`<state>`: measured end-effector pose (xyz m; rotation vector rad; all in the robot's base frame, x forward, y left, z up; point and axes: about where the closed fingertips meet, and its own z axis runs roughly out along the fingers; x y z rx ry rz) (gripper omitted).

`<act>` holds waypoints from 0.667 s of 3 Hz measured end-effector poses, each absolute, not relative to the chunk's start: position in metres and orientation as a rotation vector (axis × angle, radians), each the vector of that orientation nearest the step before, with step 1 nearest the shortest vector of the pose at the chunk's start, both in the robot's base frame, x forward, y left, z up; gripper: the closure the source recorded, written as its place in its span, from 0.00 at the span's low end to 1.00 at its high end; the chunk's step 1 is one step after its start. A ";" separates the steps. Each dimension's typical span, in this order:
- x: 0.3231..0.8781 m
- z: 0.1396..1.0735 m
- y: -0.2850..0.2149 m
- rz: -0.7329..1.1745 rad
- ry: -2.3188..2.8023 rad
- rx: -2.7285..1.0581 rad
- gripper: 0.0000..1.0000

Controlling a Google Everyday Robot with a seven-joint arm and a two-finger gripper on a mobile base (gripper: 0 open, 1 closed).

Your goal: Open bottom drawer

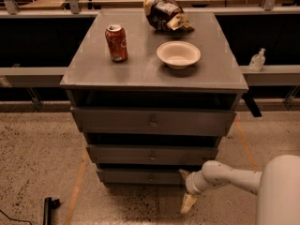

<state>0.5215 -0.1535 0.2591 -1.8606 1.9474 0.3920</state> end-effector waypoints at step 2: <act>0.549 0.231 -0.146 0.250 1.848 -1.923 0.00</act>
Offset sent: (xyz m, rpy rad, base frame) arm 0.0501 0.0079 -0.0444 -0.1025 -0.1896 0.0778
